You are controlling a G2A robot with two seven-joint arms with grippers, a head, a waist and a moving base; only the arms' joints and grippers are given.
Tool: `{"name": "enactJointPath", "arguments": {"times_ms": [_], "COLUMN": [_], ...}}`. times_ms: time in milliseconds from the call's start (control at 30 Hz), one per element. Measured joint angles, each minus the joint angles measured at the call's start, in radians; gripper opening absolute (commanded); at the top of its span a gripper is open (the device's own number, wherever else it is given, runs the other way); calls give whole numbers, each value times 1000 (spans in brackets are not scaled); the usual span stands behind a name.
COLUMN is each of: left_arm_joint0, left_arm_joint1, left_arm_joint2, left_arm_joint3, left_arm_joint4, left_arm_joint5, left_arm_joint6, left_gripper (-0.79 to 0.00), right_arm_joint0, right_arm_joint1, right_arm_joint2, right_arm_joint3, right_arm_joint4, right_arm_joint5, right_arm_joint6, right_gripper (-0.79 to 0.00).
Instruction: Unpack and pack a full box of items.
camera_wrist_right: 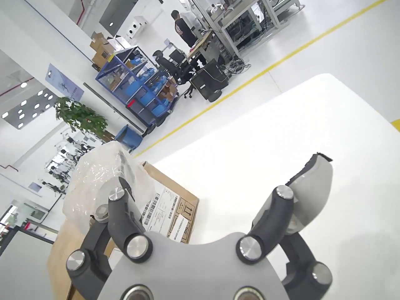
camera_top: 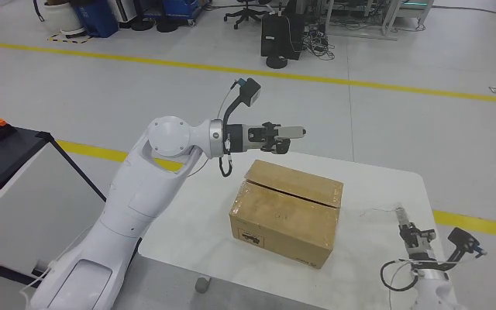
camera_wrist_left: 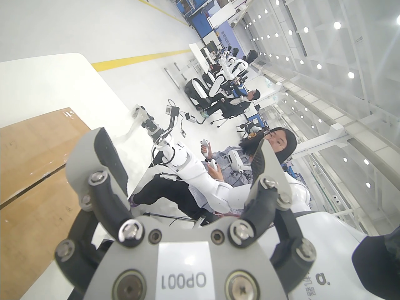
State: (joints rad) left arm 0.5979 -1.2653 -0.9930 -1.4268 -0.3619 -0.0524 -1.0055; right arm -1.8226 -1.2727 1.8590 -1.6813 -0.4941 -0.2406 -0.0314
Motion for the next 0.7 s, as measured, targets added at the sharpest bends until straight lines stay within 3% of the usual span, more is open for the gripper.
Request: {"name": "enactJointPath", "arguments": {"times_ms": [367, 700], "left_arm_joint0": [0, 0], "left_arm_joint1": [0, 0], "left_arm_joint2": [0, 0], "left_arm_joint3": [0, 0], "left_arm_joint4": [0, 0], "left_arm_joint5": [0, 0], "left_arm_joint6": [0, 0], "left_gripper": [0, 0], "right_arm_joint0": [48, 43], "right_arm_joint1": [12, 18], "right_arm_joint2": [75, 155], "right_arm_joint3": [109, 154], "right_arm_joint4": [232, 247], "right_arm_joint5": [-34, -32], "right_arm_joint6": [200, 160], "right_gripper": [0, 0]}}
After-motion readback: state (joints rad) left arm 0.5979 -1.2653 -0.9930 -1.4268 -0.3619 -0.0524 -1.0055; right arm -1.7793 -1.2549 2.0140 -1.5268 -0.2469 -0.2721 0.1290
